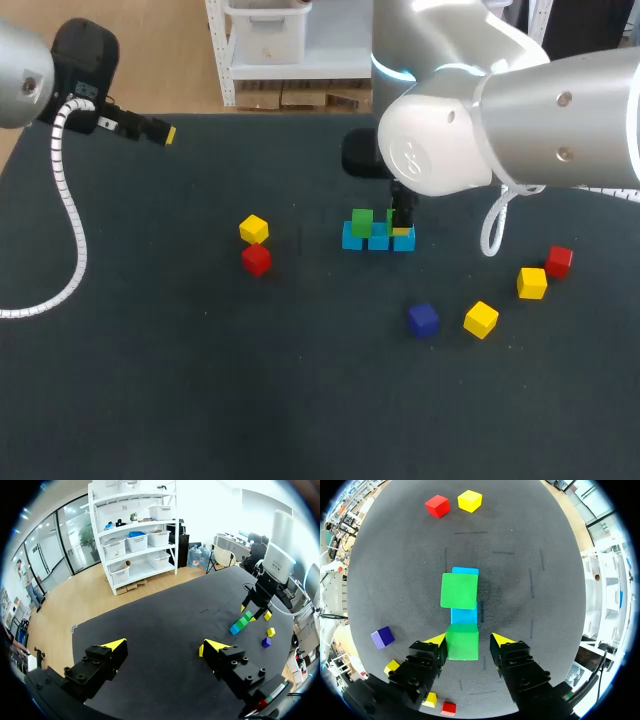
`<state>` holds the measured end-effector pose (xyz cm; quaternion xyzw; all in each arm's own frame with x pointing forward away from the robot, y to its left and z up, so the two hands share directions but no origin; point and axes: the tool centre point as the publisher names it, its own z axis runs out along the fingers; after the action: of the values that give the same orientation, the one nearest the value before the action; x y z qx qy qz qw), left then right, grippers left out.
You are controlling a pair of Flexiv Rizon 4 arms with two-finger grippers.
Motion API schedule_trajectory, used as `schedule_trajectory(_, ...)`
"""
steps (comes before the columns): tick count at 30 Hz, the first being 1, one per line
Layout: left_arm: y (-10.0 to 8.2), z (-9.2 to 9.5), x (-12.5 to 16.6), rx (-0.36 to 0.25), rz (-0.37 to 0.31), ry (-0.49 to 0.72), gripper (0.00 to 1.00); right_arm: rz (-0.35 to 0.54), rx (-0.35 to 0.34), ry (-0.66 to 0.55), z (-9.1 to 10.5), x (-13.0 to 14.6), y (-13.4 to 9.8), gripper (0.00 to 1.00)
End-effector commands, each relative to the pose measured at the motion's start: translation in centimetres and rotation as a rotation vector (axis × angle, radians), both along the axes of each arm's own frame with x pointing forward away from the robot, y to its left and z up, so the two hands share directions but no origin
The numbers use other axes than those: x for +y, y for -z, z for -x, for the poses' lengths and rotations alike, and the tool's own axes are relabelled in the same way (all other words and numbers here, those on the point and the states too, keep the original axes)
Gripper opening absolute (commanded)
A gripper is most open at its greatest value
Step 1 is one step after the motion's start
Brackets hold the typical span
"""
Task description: Place the blue cubes, place green cubes on the blue cubes, place the yellow cubes on the green cubes, then place the red cubes on the yellow cubes, and place purple cube on the red cubes.
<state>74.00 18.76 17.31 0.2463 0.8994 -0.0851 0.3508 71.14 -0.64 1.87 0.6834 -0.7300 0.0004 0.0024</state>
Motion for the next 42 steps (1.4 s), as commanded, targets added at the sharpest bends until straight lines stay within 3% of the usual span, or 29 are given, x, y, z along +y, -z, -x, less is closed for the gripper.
schedule_trajectory(1, 0.1, 0.0, 0.2, -0.001, 0.005, 0.007, 1.0, -0.004, -0.002, 0.0, 0.1, -0.1, 0.0, 0.53)
schedule_trajectory(4, 0.1, 0.0, 0.2, -0.001, 0.005, 0.007, 1.0, -0.005, 0.001, -0.002, 0.3, 0.0, 0.0, 0.56)
schedule_trajectory(6, 0.1, 0.0, 0.2, -0.001, 0.005, 0.007, 1.0, -0.006, 0.002, -0.002, 0.3, 0.0, 0.0, 0.66)
schedule_trajectory(7, 0.1, 0.0, 0.2, -0.001, 0.005, 0.007, 1.0, -0.005, 0.002, -0.002, 0.3, 0.0, 0.0, 0.74)
schedule_trajectory(8, 0.1, 0.0, 0.2, -0.001, 0.005, 0.007, 1.0, -0.005, 0.003, -0.002, 0.3, 0.0, 0.0, 0.95)
schedule_trajectory(9, 0.1, 0.0, 0.2, -0.001, 0.005, 0.007, 1.0, -0.004, 0.004, -0.002, 0.3, -0.1, 0.0, 1.0)
schedule_trajectory(22, 0.1, 0.0, 0.2, -0.001, 0.005, 0.007, 1.0, -0.043, -0.006, 0.073, 0.8, -2.0, -2.6, 1.0)
schedule_trajectory(33, 0.1, 0.0, 0.2, -0.001, 0.005, 0.007, 1.0, -0.101, -0.047, 0.221, 4.3, -4.0, -4.1, 1.0)
schedule_trajectory(38, 0.1, 0.0, 0.2, -0.001, 0.005, 0.007, 1.0, -0.101, -0.098, 0.247, 5.8, -4.3, -4.6, 1.0)
schedule_trajectory(42, 0.1, 0.0, 0.2, -0.001, 0.005, 0.007, 1.0, -0.11, -0.085, 0.285, 7.1, -4.7, -4.1, 1.0)
